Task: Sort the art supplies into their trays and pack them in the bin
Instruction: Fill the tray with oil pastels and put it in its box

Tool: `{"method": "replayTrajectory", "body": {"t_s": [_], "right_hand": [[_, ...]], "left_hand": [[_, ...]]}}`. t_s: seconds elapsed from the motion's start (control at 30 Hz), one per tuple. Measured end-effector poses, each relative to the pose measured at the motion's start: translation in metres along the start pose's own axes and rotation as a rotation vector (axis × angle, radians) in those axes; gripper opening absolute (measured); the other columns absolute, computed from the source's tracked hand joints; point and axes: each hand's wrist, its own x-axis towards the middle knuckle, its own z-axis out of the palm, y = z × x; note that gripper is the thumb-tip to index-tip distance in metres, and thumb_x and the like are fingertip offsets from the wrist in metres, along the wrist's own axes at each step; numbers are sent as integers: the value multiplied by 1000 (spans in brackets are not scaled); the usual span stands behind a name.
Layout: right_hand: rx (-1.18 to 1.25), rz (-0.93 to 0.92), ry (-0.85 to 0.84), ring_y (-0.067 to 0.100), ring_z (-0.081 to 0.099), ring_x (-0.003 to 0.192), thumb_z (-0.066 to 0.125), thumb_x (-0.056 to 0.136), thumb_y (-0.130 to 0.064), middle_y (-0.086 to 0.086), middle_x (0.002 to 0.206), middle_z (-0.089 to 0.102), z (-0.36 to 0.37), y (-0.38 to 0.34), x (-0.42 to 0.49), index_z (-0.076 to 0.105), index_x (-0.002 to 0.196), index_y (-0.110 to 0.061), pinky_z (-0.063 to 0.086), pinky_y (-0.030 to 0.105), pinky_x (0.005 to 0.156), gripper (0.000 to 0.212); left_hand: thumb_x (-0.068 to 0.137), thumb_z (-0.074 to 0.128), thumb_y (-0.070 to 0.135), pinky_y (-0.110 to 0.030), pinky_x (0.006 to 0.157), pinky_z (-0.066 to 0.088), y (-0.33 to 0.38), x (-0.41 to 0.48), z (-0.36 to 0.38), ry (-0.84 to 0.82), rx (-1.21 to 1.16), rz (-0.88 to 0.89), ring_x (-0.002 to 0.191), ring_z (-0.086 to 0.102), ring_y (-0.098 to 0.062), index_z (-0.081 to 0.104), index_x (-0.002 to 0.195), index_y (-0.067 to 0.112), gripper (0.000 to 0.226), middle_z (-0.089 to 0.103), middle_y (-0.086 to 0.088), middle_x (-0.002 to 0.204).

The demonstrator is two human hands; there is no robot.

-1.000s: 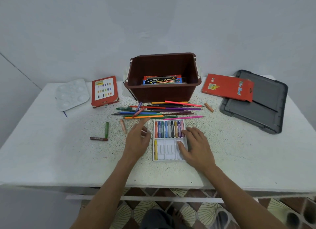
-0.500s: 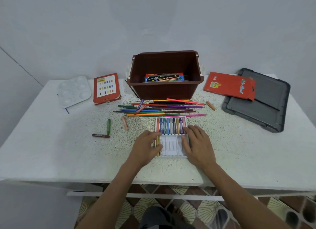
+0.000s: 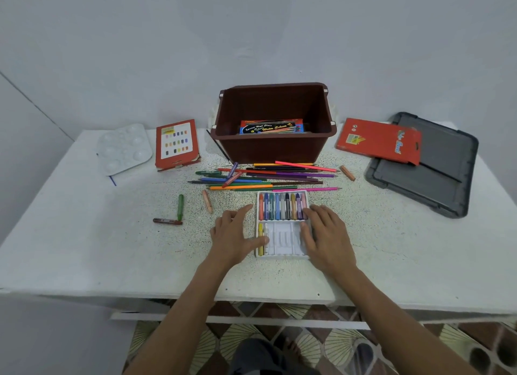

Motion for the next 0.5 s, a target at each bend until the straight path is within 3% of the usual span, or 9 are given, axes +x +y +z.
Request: {"method": "replayTrajectory", "body": {"t_s": [0.17,0.37,0.5], "right_hand": [[9,1,-4,25,43,134,32,102,-39,6,139,55,2,2,0,54,134,-13,36,46,110,47],[-1,7,-11,25,44,133,27,103,-42,7,139,55,2,1,-1,54,135,-13,36,46,110,51],[2,19,-5,24,43,133,28,102,-41,6,139,55,1,-1,-1,54,135,-13,37,46,111,50]], "left_hand": [[78,53,73,-46,107,26,-13,-4,4,73,-7,83,126,38,-23,37,147,35,81,43,-1,133],[96,54,41,-47,97,38,-23,6,-9,478,-24,-50,117,53,-30,57,129,20,39,56,-11,125],[99,47,43,-52,106,32,-31,21,-21,419,140,-213,134,39,-35,56,134,25,40,50,-15,137]]}}
